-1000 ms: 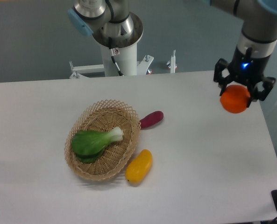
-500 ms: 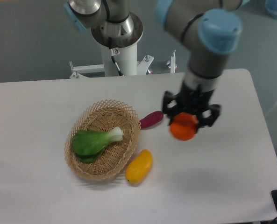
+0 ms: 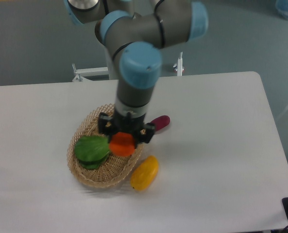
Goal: Place the orange in the basket
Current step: 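Lower the orange into the basket beside the bok choy, then open the gripper, release the orange, and lift away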
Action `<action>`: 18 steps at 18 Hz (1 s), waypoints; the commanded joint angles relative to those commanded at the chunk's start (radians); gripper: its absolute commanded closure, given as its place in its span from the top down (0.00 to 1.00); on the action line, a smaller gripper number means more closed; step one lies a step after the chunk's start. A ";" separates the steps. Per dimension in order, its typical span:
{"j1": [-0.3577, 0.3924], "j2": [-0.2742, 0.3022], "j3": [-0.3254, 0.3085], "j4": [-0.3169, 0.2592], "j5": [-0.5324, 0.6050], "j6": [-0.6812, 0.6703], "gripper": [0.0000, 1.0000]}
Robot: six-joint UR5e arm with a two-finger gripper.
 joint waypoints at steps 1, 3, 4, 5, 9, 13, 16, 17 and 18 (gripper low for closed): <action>-0.008 -0.012 -0.026 0.041 0.000 -0.008 0.63; -0.020 -0.046 -0.034 0.066 0.000 -0.009 0.64; -0.031 -0.070 -0.034 0.074 0.002 -0.008 0.63; -0.038 -0.095 -0.034 0.079 0.006 -0.005 0.63; -0.058 -0.156 -0.034 0.089 0.008 -0.005 0.63; -0.060 -0.172 -0.034 0.095 0.008 -0.005 0.64; -0.060 -0.186 -0.036 0.105 0.006 -0.005 0.64; -0.060 -0.187 -0.036 0.105 0.006 -0.005 0.64; -0.060 -0.187 -0.034 0.105 0.006 -0.005 0.64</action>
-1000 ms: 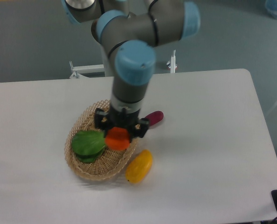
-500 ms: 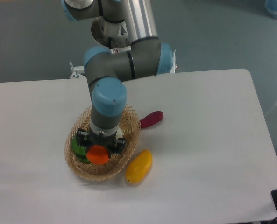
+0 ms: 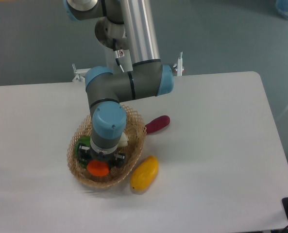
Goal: Place the orange in the basket
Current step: 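Open the gripper, release the orange, and lift away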
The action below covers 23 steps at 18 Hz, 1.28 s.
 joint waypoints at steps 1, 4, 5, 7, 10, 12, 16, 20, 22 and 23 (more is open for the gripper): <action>0.000 0.000 0.000 0.000 0.000 0.002 0.70; 0.000 0.002 0.012 0.000 0.002 0.005 1.00; 0.000 0.005 0.011 0.003 0.008 0.006 1.00; 0.002 0.017 0.014 0.006 0.037 0.011 1.00; 0.003 0.058 0.040 0.006 0.141 0.015 1.00; 0.006 0.080 0.048 0.009 0.222 0.052 1.00; 0.084 0.147 0.067 0.000 0.255 0.167 1.00; 0.175 0.202 0.089 -0.053 0.264 0.427 1.00; 0.216 0.209 0.103 -0.139 0.259 0.521 1.00; 0.250 0.221 0.113 -0.155 0.258 0.588 1.00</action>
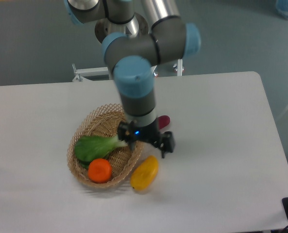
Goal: Place the orange in the basket
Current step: 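Open the gripper, release the orange, and lift away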
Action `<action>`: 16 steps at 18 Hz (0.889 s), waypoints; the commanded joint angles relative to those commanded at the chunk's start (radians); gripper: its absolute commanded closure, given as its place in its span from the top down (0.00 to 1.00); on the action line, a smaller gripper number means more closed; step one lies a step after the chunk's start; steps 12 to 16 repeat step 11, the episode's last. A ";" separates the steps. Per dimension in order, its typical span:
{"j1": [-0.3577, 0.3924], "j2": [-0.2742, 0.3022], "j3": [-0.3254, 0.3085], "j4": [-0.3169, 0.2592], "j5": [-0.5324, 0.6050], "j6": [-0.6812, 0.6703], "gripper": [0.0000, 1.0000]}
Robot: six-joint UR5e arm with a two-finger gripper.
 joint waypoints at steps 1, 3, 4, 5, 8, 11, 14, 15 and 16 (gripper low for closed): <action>0.016 0.018 0.011 -0.006 0.000 0.055 1.00; 0.077 0.029 0.026 -0.037 0.003 0.170 1.00; 0.117 0.029 0.035 -0.055 0.003 0.245 1.00; 0.147 0.031 0.041 -0.055 -0.002 0.296 1.00; 0.198 0.048 0.061 -0.062 -0.023 0.323 1.00; 0.232 0.052 0.063 -0.060 -0.058 0.324 1.00; 0.232 0.052 0.063 -0.060 -0.058 0.324 1.00; 0.232 0.052 0.063 -0.060 -0.058 0.324 1.00; 0.232 0.052 0.063 -0.060 -0.058 0.324 1.00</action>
